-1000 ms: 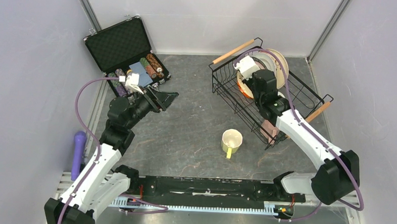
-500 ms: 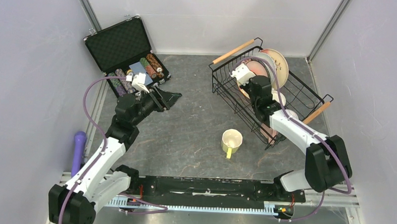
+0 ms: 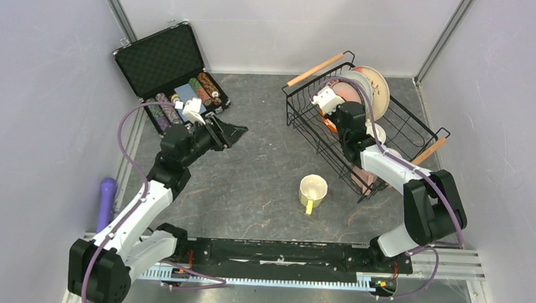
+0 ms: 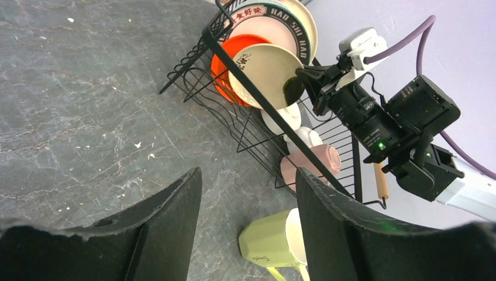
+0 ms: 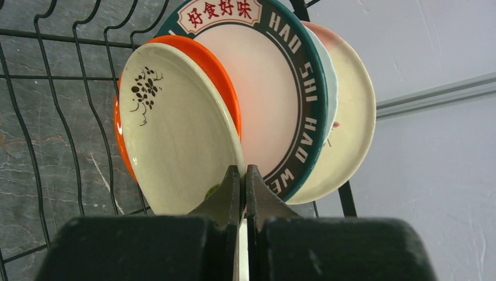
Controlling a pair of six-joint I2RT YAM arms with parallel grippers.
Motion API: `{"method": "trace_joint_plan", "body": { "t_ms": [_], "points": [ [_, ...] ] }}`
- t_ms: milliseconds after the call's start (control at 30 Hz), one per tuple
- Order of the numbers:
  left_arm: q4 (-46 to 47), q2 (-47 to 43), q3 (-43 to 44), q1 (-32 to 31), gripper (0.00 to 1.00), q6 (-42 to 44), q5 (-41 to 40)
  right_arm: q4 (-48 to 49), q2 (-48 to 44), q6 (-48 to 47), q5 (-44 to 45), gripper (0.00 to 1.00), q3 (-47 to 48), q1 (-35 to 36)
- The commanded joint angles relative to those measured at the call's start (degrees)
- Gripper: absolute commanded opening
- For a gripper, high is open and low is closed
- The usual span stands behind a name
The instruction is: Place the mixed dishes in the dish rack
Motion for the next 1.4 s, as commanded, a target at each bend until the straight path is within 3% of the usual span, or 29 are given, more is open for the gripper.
{"method": "trace_joint_plan", "body": {
  "t_ms": [0,167,300,433,500,700,767,1067,1200,1367],
  "points": [
    [2.28,1.42,1.62,-0.19,0.66,1.94,2.33,5.16,1.55,0.60,-2.14,0.00,-0.18,-0.41],
    [-0.29,3.87,3.10,-1.14,0.66,1.86,2.61,6.18,2.13,3.16,-4.52,0.00,-0.50,-0.76],
    [-10.59,8.25,8.14,-5.23,0.68,6.37,1.14,3.64,3.44,6.30,-5.79,0.02,1.85,-1.57],
    [-15.57,11.19,10.03,-8.20,0.70,8.43,0.35,-1.71,4.22,8.89,-9.49,0.20,5.09,-3.03],
    [-16.87,11.87,10.46,-8.86,0.70,8.85,0.17,-1.69,4.02,9.45,-9.24,0.38,4.96,-3.28],
    [-21.11,13.58,13.25,-10.96,0.69,10.72,-0.69,-3.19,2.45,9.72,-8.90,0.45,6.40,-3.32],
    [-22.19,14.74,14.28,-12.48,0.70,10.89,-0.85,-4.74,1.46,9.91,-9.96,0.53,7.60,-3.36],
    [-21.09,22.22,15.94,-24.82,0.74,4.99,-5.43,-9.09,-10.34,22.40,-21.55,0.66,7.45,-3.34],
    [-21.20,26.14,18.04,-30.24,0.74,2.94,-8.78,-9.22,-17.90,29.64,-21.78,0.68,3.08,-3.34],
    [-25.75,30.50,23.21,-36.05,0.73,3.61,-12.91,-12.10,-26.71,30.27,-21.78,0.70,-1.30,-3.39]
  ]
}}
